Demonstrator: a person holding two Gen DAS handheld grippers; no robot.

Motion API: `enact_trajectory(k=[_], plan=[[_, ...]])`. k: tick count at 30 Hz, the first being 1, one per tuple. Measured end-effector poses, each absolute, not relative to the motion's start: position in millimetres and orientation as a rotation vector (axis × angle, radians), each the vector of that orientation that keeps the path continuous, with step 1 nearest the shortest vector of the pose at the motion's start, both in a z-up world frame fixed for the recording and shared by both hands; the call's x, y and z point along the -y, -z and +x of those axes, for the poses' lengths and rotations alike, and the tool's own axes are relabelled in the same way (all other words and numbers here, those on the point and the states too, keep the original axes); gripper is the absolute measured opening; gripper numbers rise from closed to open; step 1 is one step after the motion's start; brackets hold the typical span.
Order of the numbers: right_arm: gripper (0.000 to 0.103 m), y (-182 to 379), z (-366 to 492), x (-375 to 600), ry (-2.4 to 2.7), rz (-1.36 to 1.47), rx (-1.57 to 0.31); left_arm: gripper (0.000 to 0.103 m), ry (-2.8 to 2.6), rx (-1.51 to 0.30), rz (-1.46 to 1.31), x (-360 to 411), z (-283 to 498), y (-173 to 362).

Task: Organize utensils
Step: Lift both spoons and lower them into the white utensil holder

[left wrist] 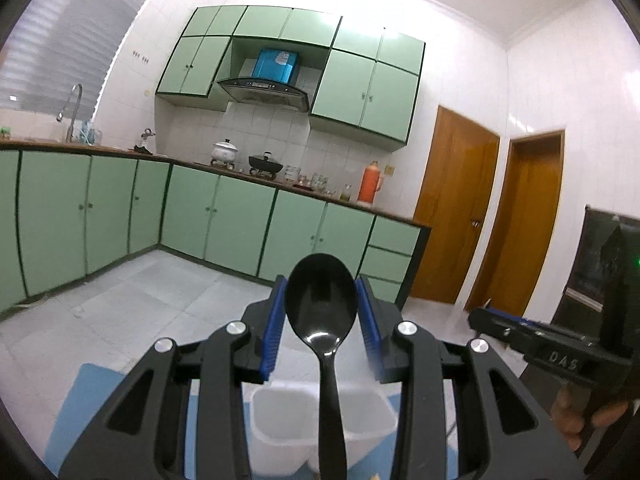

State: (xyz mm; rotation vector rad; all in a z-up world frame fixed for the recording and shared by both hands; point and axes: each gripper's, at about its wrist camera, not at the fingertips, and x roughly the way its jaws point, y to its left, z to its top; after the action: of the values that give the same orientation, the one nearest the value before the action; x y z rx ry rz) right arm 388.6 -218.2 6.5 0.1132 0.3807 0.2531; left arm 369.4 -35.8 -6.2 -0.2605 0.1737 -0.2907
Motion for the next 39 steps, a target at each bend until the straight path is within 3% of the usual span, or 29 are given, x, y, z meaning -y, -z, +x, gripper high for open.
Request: enact_trajectory(k=[20, 34, 37, 39], plan=[[0.028, 43.9, 490.6, 187.3, -0.208, 0.109, -0.415, 0.033, 0.233, -0.223, -0.237, 47.4, 459.5, 74.5], [0.028, 94.0, 489.7, 180.8, -0.226, 0.105, -0.508, 0.034, 0.224, -0.311, -0.246, 33.9, 454.5, 120.7], [0.028, 98.1, 485.7, 181.2, -0.249, 0.106, -0.523, 0.039, 0.230, -0.327, -0.263, 28.1, 447.1, 121.8], [0.029, 100.2, 481.0, 182.4, -0.250, 0.105, -0.528, 0.049, 0.227, -0.331, -0.275, 23.8, 441.8, 119.6]])
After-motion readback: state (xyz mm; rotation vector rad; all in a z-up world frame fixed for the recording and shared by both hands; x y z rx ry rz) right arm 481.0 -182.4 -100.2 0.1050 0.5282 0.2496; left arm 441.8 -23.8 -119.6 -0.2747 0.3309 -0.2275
